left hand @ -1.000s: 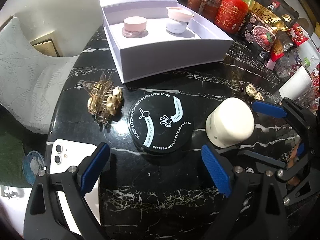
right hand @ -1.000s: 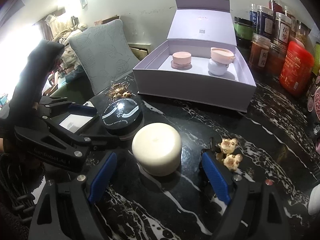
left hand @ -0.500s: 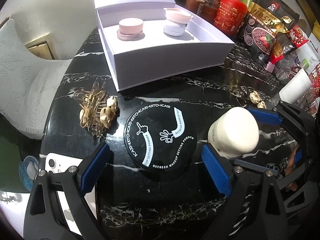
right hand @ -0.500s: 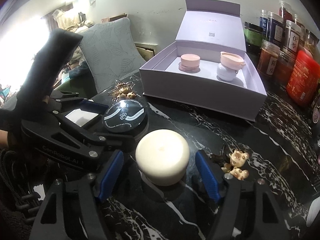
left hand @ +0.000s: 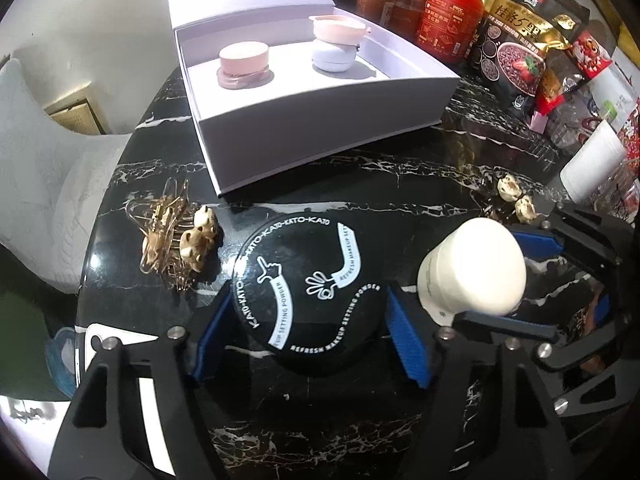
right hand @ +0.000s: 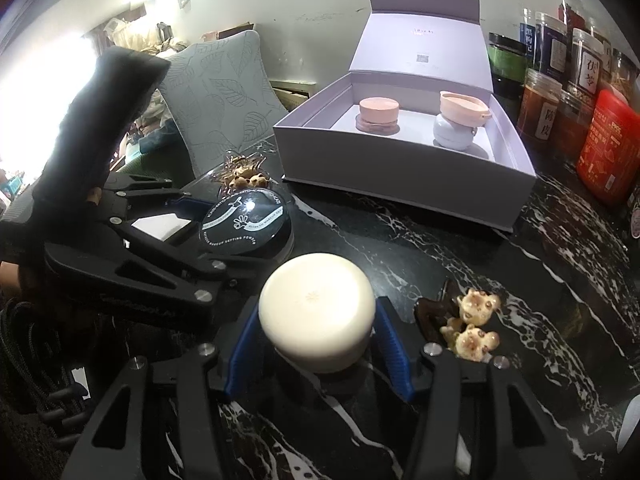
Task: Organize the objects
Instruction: 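Close the left gripper on the black powder tin while the right grips the white cream jar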
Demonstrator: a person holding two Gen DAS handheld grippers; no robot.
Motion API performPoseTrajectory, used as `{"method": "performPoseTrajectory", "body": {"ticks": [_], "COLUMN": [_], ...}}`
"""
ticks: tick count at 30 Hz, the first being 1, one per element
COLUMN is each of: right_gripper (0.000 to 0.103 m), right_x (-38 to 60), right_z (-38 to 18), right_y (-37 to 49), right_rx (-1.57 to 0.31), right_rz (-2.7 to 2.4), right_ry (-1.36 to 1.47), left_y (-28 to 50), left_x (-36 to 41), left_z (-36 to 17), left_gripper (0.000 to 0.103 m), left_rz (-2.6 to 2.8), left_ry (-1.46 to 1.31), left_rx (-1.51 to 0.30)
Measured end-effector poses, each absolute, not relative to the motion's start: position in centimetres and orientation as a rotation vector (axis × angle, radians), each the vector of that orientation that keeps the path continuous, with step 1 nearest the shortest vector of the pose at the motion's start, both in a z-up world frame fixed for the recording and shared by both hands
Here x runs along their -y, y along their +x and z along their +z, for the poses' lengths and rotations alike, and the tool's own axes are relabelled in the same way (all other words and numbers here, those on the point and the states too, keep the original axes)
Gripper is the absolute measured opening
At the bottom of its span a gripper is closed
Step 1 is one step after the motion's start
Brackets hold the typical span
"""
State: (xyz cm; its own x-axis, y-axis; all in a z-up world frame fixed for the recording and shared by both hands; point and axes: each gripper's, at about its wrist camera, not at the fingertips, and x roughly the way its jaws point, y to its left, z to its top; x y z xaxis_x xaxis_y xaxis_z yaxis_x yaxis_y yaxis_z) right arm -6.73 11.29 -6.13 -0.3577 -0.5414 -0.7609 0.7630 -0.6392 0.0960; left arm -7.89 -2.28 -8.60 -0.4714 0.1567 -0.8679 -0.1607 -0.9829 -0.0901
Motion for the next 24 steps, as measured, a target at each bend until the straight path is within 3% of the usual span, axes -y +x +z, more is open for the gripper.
{"method": "performPoseTrajectory", "body": {"ticks": [18,24], "right_gripper": [0.057,0.057], "right_x": [-11.3,-11.1], "right_z": [-6.6,-7.5], "right_y": [-6.0,-6.4], "right_rx": [-0.366,-0.359], "right_rz": [-2.088,-2.08], "right_ry": [1.007,1.041], "left_y": [-5.6,-5.6], "left_x": [2.2,1.5], "left_z": [-8.5,-8.9], "left_gripper": [0.068,0.075], "left_rz": [2.515,2.538], "left_ry": [-1.494,-1.5], "left_rx": [-0.002,-0.096]}}
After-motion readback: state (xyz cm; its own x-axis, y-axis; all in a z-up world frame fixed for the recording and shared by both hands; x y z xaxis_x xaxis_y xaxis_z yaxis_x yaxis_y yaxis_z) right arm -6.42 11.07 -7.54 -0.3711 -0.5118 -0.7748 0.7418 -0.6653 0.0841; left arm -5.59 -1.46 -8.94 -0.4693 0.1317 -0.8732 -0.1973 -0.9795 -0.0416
